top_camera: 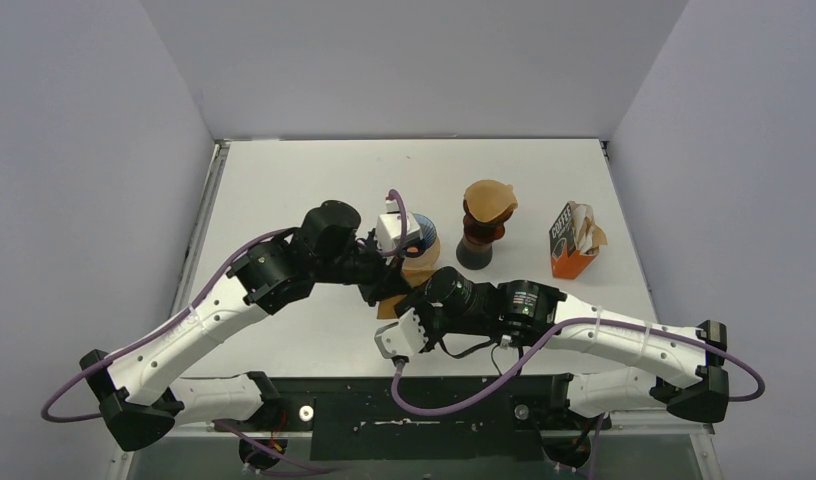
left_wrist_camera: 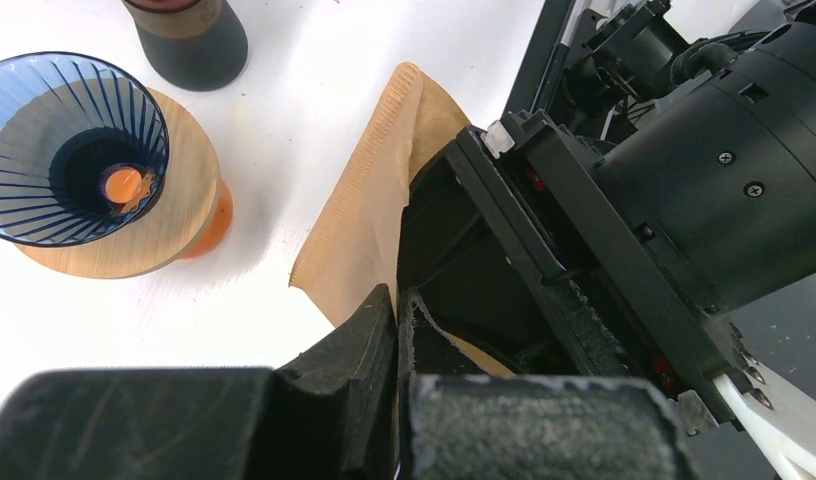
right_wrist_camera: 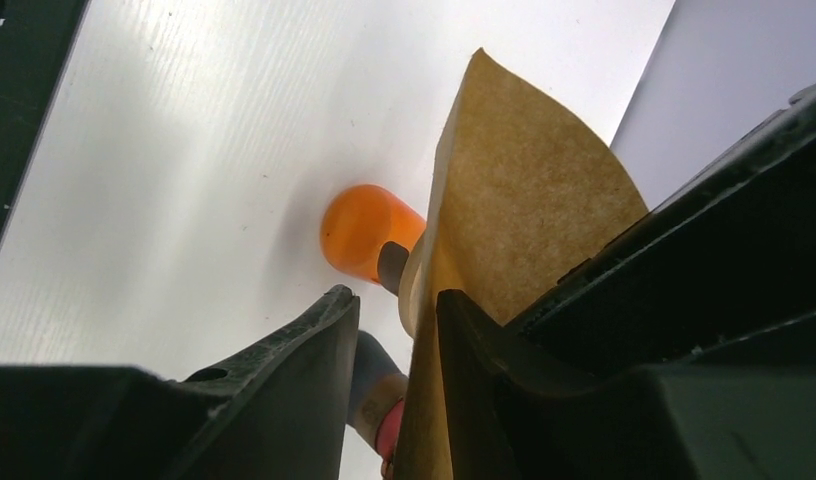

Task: Place the coffee filter in the dripper
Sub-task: Pick up the coffee filter from the coffee filter holder.

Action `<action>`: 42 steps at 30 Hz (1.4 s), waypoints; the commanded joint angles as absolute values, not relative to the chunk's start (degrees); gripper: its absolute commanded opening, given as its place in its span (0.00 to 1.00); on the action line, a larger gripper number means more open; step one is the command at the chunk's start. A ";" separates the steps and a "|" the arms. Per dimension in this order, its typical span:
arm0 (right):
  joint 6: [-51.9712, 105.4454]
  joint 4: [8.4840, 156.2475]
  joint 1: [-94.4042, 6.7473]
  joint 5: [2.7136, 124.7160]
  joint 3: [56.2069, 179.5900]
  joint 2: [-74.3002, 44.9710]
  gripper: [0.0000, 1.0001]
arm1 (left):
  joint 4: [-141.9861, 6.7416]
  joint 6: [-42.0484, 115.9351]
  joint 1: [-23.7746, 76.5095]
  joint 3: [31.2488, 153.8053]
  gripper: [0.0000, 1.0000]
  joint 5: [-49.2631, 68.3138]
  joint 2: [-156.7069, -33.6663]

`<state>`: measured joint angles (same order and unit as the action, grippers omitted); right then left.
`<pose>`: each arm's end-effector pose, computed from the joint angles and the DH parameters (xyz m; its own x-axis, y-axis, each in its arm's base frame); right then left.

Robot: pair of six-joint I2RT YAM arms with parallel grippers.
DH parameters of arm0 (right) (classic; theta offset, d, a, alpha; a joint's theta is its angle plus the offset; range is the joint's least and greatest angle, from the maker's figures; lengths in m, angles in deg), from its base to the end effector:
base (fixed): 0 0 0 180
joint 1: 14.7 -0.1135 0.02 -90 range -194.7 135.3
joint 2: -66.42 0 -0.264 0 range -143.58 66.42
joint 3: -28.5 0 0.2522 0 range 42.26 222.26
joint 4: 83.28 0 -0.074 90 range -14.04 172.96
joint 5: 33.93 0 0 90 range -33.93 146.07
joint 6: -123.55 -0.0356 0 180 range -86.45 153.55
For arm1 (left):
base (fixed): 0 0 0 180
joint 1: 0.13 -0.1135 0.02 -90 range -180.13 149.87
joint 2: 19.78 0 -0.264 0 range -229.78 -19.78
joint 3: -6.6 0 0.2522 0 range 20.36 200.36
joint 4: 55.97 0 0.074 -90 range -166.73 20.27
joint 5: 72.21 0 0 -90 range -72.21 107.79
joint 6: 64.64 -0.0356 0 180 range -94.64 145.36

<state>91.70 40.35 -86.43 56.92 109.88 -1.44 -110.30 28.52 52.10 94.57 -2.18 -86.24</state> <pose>0.0766 0.2338 0.3425 0.6969 -0.5983 -0.3954 -0.6839 -0.3886 -0.6174 0.1371 -0.1968 0.3898 -0.3821 0.4086 -0.8289 0.8990 0.3719 -0.2312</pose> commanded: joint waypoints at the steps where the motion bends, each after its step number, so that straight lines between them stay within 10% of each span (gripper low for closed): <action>1: 93.04 44.95 -86.86 53.73 109.96 0.17 0.32 | -111.67 27.47 52.60 98.07 0.00 -3.84 -85.91; 15: 92.47 42.07 -86.86 53.77 112.13 -1.22 0.00 | -115.09 26.24 53.07 99.80 0.00 0.51 -86.93; 42: 85.78 30.31 -86.86 63.06 120.54 -4.25 0.00 | -120.73 24.14 59.30 105.44 0.00 16.09 -91.49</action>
<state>86.81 30.97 -86.43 62.05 117.83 -4.35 -119.92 26.18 58.43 102.55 14.87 -91.07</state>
